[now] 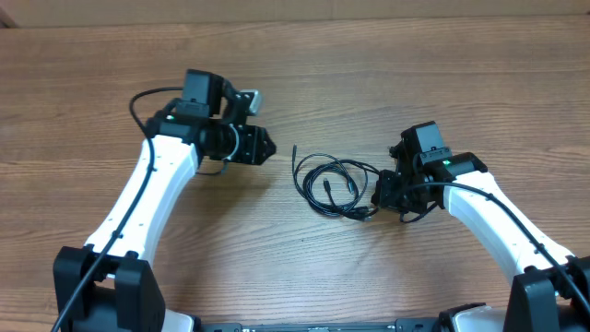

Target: Untangle cables

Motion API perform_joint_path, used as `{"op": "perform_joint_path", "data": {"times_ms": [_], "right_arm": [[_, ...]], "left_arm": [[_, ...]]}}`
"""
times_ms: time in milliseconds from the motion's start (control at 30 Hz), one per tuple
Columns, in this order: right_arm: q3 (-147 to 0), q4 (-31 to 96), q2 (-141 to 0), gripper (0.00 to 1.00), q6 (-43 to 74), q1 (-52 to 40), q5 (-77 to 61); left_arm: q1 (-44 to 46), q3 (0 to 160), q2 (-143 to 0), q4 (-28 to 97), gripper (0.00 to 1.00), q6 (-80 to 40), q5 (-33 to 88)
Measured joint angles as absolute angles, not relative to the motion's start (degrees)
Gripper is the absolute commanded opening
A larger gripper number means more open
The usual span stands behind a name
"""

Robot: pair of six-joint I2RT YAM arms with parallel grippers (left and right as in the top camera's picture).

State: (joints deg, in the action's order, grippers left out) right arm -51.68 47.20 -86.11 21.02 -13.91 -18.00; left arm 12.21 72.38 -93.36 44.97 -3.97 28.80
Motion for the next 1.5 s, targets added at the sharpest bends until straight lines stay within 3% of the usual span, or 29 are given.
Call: {"op": "perform_joint_path", "data": {"times_ms": [300,800,933,1000,1133,1167,1500], "right_arm": [[-51.7,47.2,-86.1,0.04,21.0,-13.9,-18.0],[-51.7,47.5,-86.1,0.04,21.0,-13.9,-18.0],[-51.7,47.5,-86.1,0.04,21.0,-13.9,-18.0],[-51.7,47.5,-86.1,0.04,21.0,-13.9,-18.0],[-51.7,47.5,-86.1,0.04,21.0,-13.9,-17.9],[-51.7,47.5,-86.1,0.04,21.0,-13.9,-17.9],[-51.7,47.5,-86.1,0.04,21.0,-13.9,-17.8]], "left_arm": [[22.6,72.4,-93.6,38.0,0.61,3.5,25.6],[28.2,72.5,-109.8,25.4,0.63,5.9,18.6],[28.2,72.5,-111.5,25.0,0.56,5.0,18.7],[28.2,72.5,-112.2,25.2,0.43,4.4,18.8],[28.5,72.5,-112.9,25.7,0.08,3.3,18.8],[28.5,72.5,-113.0,25.7,0.04,2.7,18.8],[24.0,72.6,-109.7,27.6,0.04,-5.0,21.8]]}}
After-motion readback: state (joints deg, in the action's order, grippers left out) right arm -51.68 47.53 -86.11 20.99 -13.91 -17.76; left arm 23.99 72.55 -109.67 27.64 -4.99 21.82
